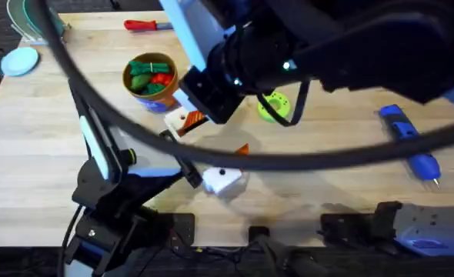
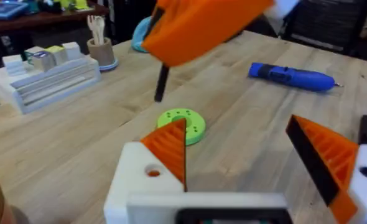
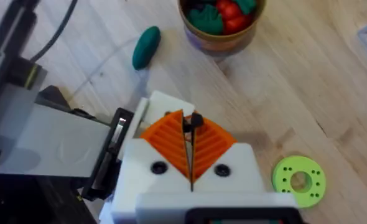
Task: Pick up the gripper from the table and insert it into the empty holder that is missing its gripper. Then pick up a screw, insert it into the mounting hole, and use the screwdriver to tighten it. Finally, clean up the table by picking up the vegetable and placing it into the bucket.
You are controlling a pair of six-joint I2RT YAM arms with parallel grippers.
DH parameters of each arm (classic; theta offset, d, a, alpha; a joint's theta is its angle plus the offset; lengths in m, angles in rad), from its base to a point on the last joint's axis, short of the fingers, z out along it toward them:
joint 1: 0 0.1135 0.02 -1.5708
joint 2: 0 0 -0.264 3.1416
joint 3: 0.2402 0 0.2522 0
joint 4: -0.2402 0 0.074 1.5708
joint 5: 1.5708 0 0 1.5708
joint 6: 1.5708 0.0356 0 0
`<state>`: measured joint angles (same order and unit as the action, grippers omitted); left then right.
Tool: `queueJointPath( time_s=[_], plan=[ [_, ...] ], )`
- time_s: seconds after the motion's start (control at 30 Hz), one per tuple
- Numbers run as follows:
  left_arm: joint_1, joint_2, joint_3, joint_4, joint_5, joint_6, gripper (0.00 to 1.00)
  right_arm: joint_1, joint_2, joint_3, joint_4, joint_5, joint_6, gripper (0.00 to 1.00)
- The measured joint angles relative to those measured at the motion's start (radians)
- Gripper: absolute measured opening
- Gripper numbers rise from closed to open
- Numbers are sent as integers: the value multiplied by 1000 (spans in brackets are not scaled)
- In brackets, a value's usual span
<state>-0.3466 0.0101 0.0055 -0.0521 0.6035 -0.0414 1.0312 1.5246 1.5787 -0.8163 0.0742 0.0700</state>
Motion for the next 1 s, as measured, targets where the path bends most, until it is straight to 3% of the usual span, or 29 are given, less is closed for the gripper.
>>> queueJointPath(
  time_s=[0.43,1.0],
  plan=[
    [0,0,0,-1,37,23,992,18,80,6,0,-16,0,6],
    [0,0,0,-1,37,26,993,18,81,6,-6,-83,0,6]
  ],
)
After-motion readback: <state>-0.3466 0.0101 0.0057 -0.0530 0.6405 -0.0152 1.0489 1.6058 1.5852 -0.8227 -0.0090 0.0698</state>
